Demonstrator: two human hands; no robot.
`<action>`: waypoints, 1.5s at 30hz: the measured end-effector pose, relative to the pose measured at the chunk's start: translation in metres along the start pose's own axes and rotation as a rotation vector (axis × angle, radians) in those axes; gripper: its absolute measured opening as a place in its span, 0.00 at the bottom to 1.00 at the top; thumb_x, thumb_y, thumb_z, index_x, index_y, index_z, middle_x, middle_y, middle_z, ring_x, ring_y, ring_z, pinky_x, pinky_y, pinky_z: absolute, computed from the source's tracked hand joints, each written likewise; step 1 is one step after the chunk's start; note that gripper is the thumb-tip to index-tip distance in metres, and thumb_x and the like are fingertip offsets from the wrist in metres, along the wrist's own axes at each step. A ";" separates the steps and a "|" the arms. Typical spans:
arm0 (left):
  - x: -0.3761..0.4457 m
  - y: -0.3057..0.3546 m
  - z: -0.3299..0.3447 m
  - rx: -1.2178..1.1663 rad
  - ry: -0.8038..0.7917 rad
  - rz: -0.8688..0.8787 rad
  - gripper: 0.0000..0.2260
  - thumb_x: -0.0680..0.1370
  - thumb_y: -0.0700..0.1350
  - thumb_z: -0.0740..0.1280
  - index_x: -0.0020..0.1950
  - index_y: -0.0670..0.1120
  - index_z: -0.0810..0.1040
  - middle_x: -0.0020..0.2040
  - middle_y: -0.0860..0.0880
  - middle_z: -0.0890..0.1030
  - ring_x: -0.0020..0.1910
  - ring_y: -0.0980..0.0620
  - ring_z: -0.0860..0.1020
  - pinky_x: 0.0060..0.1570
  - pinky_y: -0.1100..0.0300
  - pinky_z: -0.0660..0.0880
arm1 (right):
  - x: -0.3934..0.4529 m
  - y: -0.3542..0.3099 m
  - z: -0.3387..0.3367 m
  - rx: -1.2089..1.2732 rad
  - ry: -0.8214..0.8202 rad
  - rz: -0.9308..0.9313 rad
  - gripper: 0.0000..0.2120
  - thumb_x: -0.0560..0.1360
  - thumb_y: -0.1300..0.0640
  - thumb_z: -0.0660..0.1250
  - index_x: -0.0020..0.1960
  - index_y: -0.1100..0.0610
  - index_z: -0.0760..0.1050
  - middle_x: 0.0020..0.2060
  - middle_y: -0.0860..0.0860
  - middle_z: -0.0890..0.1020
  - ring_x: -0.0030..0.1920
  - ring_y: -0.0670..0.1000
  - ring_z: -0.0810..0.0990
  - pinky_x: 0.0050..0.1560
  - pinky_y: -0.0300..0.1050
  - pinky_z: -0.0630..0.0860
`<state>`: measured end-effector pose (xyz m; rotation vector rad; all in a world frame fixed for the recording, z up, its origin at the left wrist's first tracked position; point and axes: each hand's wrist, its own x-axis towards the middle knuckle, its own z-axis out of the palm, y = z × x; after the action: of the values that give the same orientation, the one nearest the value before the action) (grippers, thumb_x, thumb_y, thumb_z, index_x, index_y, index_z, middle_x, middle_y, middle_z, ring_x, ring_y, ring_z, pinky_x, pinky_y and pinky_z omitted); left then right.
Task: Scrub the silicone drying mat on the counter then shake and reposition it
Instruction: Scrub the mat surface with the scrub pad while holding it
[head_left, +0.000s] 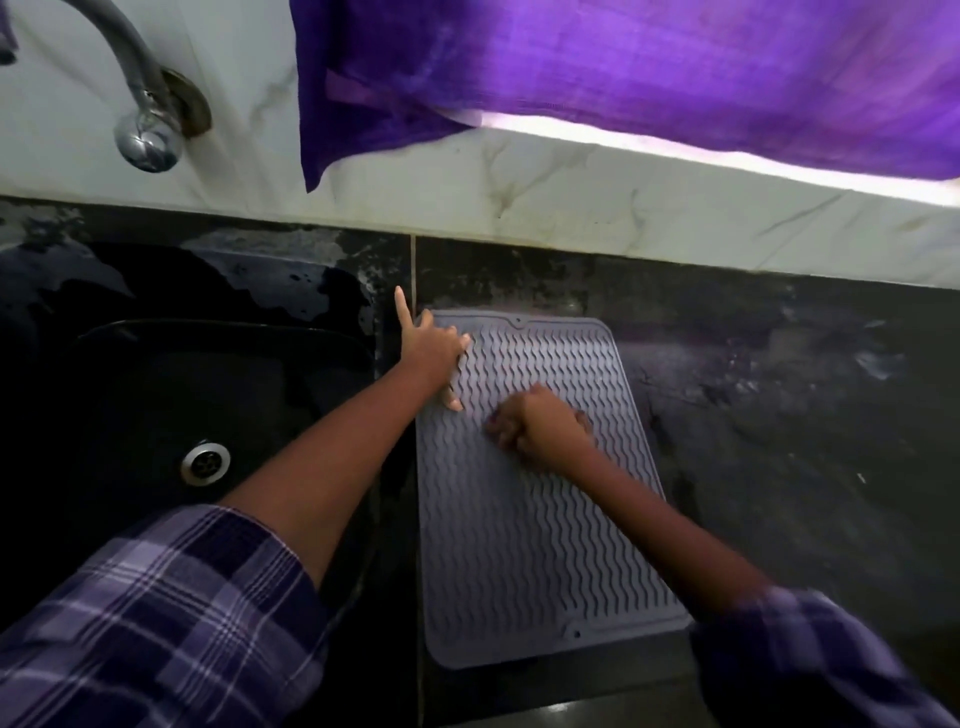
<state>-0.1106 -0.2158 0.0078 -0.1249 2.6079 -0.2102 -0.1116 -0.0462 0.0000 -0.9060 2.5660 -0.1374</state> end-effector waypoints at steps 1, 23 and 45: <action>-0.001 -0.001 -0.001 -0.001 -0.015 -0.002 0.50 0.65 0.70 0.69 0.79 0.55 0.50 0.79 0.53 0.56 0.78 0.38 0.48 0.65 0.23 0.38 | -0.014 0.000 -0.001 -0.042 -0.119 -0.019 0.10 0.73 0.62 0.67 0.52 0.54 0.81 0.54 0.51 0.82 0.57 0.51 0.76 0.61 0.49 0.74; 0.000 -0.021 0.010 -0.064 -0.014 -0.082 0.51 0.61 0.70 0.72 0.77 0.51 0.57 0.77 0.51 0.58 0.77 0.39 0.49 0.63 0.23 0.37 | 0.056 -0.024 -0.054 -0.074 -0.155 -0.092 0.07 0.74 0.59 0.66 0.49 0.58 0.81 0.46 0.54 0.84 0.48 0.52 0.83 0.56 0.49 0.79; -0.008 -0.006 0.007 0.051 -0.033 -0.152 0.53 0.60 0.73 0.70 0.77 0.48 0.58 0.75 0.47 0.63 0.77 0.39 0.52 0.64 0.24 0.37 | -0.034 -0.026 0.025 -0.351 0.077 -0.093 0.14 0.76 0.55 0.64 0.61 0.56 0.75 0.61 0.55 0.76 0.62 0.57 0.71 0.64 0.52 0.67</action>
<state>-0.0995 -0.2220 0.0069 -0.3059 2.5589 -0.3253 -0.0621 -0.0448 -0.0054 -1.1669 2.6674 0.2658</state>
